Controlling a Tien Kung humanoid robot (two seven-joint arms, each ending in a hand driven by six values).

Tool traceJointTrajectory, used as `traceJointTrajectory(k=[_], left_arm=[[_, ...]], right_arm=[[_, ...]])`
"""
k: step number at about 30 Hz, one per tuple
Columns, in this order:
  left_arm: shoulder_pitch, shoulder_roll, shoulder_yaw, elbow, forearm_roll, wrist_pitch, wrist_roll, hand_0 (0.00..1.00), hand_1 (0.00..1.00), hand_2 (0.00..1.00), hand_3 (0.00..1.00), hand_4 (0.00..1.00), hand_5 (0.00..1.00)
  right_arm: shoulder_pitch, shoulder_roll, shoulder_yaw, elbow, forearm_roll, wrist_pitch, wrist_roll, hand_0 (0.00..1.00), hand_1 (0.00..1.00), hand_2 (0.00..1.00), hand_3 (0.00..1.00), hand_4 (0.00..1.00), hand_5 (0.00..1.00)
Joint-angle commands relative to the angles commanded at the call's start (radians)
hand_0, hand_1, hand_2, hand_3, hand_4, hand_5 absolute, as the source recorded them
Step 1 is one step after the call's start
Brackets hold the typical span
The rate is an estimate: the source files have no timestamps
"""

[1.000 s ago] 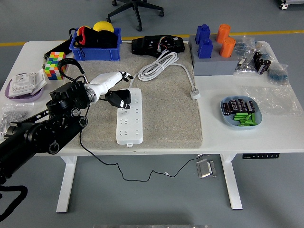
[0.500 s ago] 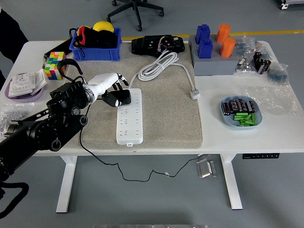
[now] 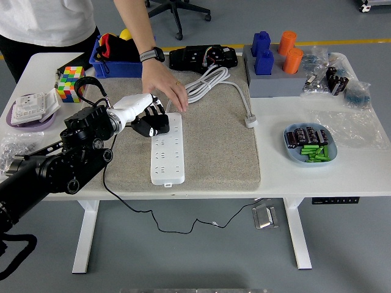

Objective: Pull the plug out,throw it away,press the button

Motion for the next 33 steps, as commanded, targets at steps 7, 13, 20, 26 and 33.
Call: traceJointTrajectory(k=[7,13,20,26,33], left_arm=[[0.018,0.003,-0.039,-0.026,0.0,0.027,-0.034,0.56,0.411,0.414,0.54,0.648,0.002],[0.038,0.011,-0.099,-0.058,-0.002,0.047,-0.061,0.551,0.404,0.409,0.537,0.65,0.002],[0.053,0.043,-0.194,-0.043,0.047,0.056,-0.051,0.554,0.405,0.409,0.537,0.653,0.002],[0.059,0.055,-0.198,0.048,0.053,0.051,-0.05,0.586,0.436,0.439,0.556,0.647,0.002],[0.069,0.043,-0.168,0.081,0.024,0.042,-0.047,0.631,0.516,0.516,0.588,0.666,0.002]], right_arm=[[0.001,0.002,0.001,0.002,0.001,0.0,0.0,0.767,0.729,0.724,0.713,0.883,0.658],[0.001,0.001,0.0,0.003,0.001,0.0,0.001,0.767,0.729,0.724,0.713,0.883,0.658],[-0.003,0.001,0.002,0.001,-0.002,0.0,0.0,0.767,0.729,0.724,0.713,0.883,0.658],[-0.005,0.003,0.006,0.0,-0.003,0.0,0.0,0.767,0.729,0.724,0.713,0.883,0.658],[-0.002,0.004,0.002,0.003,0.0,0.0,0.0,0.767,0.729,0.724,0.713,0.883,0.658]])
